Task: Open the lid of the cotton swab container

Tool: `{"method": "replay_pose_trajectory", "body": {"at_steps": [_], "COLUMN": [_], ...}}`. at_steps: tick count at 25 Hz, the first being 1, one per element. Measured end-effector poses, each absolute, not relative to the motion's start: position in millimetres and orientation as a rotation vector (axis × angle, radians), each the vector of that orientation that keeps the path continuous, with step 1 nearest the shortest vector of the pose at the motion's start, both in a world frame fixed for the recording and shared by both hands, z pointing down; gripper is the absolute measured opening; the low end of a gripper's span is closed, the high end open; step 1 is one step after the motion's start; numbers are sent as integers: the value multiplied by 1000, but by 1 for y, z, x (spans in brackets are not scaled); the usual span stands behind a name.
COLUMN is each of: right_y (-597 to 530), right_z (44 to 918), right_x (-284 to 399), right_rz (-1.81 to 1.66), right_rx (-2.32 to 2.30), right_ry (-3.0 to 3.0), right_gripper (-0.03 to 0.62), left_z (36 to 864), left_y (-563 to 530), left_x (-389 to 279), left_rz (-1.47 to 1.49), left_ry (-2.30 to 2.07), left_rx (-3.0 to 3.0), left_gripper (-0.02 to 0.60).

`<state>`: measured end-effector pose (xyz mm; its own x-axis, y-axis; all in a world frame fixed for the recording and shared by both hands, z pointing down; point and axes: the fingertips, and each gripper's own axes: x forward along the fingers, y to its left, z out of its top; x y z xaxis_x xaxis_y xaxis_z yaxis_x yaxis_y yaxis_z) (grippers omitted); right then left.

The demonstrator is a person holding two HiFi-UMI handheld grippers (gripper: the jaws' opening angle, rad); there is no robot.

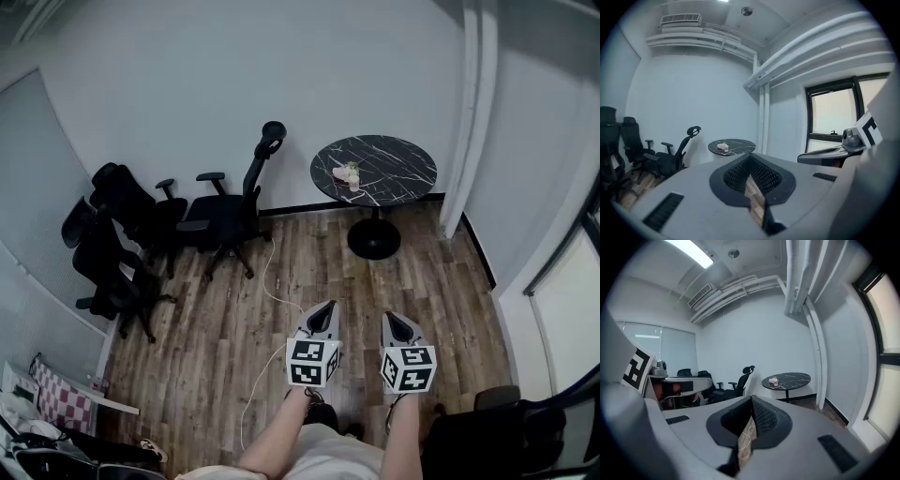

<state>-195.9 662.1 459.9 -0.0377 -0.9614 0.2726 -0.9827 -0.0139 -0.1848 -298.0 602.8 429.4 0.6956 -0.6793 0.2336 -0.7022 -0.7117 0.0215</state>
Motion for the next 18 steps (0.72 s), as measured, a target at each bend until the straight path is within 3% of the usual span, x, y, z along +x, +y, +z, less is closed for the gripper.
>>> {"method": "replay_pose_trajectory", "body": {"at_steps": [11,15,18], "right_y": [645,628,607], "right_z": [489,495,503], "right_x": [-172,-141,-123], "right_rz": [554,624,638], "right_rx": [2151,2268,2260], "right_ry": [-2123,-2100,-2107], "right_gripper": [34,35,35], "left_z": [454,461,471], "left_y": [564,551,532], "left_x": [-324,-306,-284], "left_rz": [287,253,388], "left_ry": [-1224,-1168,-1159], "left_rx": [2600,2631,2729], "left_gripper": [21,21,21]}}
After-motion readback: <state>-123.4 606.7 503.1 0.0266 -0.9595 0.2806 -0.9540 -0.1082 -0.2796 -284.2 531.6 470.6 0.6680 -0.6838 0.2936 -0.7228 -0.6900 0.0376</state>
